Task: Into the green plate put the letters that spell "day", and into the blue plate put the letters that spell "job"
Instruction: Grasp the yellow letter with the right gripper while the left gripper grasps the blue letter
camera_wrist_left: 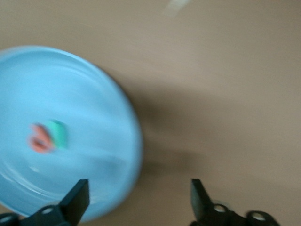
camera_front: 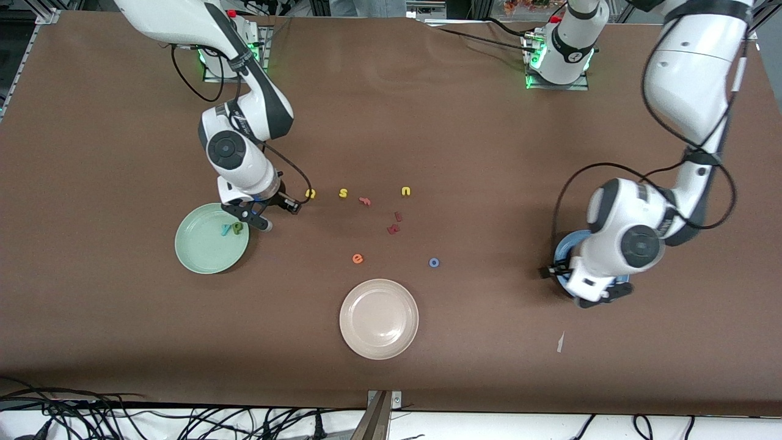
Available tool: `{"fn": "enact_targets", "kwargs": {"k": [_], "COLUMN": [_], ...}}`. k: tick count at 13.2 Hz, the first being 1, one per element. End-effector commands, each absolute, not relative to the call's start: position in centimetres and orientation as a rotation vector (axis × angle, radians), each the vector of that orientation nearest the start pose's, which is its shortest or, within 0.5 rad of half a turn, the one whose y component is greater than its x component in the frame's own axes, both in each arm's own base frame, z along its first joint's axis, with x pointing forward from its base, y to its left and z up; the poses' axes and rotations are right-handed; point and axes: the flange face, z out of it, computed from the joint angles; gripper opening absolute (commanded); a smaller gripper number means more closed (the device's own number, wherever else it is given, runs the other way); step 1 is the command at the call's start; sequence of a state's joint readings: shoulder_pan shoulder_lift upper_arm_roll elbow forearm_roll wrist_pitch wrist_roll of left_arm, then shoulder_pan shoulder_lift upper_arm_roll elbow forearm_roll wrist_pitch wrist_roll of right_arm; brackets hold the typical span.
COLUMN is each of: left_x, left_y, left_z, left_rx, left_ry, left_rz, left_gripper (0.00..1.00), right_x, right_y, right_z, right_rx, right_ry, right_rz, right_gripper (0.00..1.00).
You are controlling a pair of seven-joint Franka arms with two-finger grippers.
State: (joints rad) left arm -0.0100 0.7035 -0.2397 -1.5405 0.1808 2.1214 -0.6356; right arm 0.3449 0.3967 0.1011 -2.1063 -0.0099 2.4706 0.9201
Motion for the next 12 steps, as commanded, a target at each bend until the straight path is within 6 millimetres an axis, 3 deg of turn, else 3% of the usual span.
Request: {"fn": "enact_targets", "kwargs": {"k": [1,5,8,10,12], "left_x": [68.1,66.7,65.5,64.9,64.8], "left_y": [-21.8,-30.3,-34.7,-37.1,-37.9], "left_z": [24.1,23.3,19.9,18.6,18.2], "left_rx": [-3.07,-3.115,-3.17,-3.189,-3.194], "left_ry": [-0.48,-0.323,-0.227,-0.169,-0.154], "left_rz": [0.091,0.055,-0.01,-0.037,-0.04], "left_gripper": [1.0,1.0,1.0,1.0,1.0], "right_x": [50.6,48.3,47.4,46.7,46.3], "right_y": [25.7,28.1,28.7,28.8,28.9], "right_z": [21.1,19.5,19.0,18.5,17.9], "right_rx": [-3.034,-3.031,-3.033,-3.031,-3.03], "right_ry": [0.759,0.769,0.769,0.754,0.747], "right_rz": [0.052,0.053,0.055,0.044,0.042], "right_gripper": [0.59,0.59,0.59,0.59,0.59]}}
